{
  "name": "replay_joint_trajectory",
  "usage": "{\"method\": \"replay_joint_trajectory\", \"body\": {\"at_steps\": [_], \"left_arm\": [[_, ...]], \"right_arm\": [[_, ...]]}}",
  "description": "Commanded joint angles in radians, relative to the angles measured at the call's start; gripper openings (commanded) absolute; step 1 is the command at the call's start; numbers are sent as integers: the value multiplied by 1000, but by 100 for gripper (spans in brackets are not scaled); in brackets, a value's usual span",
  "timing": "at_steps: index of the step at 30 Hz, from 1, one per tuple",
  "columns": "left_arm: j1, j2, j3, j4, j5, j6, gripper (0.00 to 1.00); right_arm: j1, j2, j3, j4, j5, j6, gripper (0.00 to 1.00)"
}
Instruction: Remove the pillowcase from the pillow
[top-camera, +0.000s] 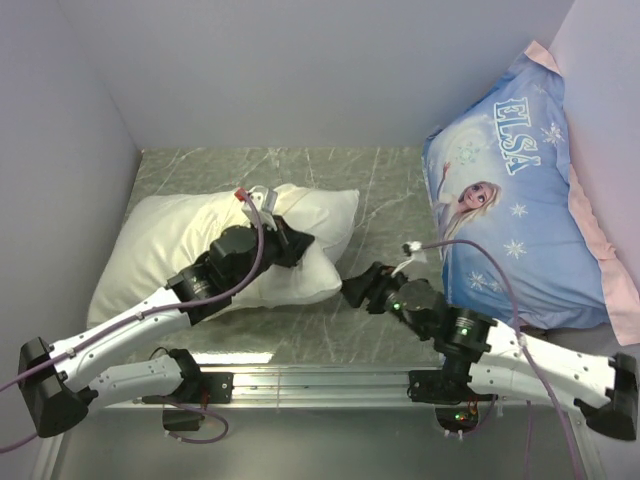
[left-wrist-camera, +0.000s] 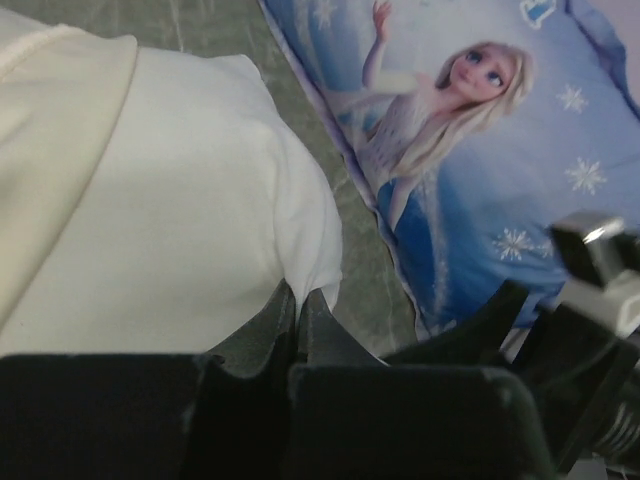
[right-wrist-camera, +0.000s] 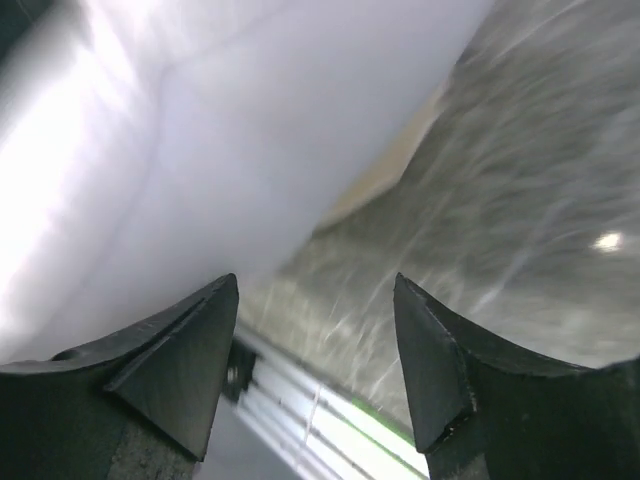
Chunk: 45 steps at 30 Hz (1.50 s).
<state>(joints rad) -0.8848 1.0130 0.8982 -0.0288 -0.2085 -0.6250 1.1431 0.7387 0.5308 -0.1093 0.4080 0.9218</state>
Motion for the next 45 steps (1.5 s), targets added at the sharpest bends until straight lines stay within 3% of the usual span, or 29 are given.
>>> {"method": "replay_joint_trajectory", "body": {"at_steps": [1, 4, 10, 13, 18, 23, 28, 29, 31, 32, 35, 39, 45], "left_arm": [[10, -54, -96, 147, 32, -105, 0], [4, -42, -159, 167, 53, -157, 0], [-52, -39, -228, 175, 35, -206, 1], [-85, -36, -226, 145, -2, -222, 0], [-118, -7, -196, 43, -83, -268, 0], [-146, 15, -199, 64, -69, -286, 0], [-190, 53, -179, 61, -78, -262, 1], [-197, 56, -173, 61, -78, -262, 14], [-215, 61, -173, 58, -75, -254, 26], [-221, 61, -170, 52, -80, -255, 39], [-241, 50, -159, 40, -86, -245, 55], [-255, 15, -122, -17, -126, -225, 55], [-256, 24, -16, -261, -329, -255, 32]], "right_arm": [[-113, -102, -18, -155, 0, 19, 72], [-250, -128, -38, -118, -130, 0, 74], [-465, 5, -167, 241, -542, 74, 77], [-511, 93, -196, 408, -624, 132, 78], [-549, 116, -264, 594, -614, 239, 80], [-549, 114, -319, 701, -568, 325, 82], [-542, 205, -328, 776, -617, 382, 83], [-539, 209, -336, 799, -611, 391, 83], [-539, 214, -357, 812, -598, 397, 84], [-539, 212, -361, 816, -595, 394, 85], [-540, 211, -362, 801, -595, 385, 88], [-537, 202, -377, 777, -594, 359, 90], [-536, 224, -442, 833, -564, 310, 94]]}}
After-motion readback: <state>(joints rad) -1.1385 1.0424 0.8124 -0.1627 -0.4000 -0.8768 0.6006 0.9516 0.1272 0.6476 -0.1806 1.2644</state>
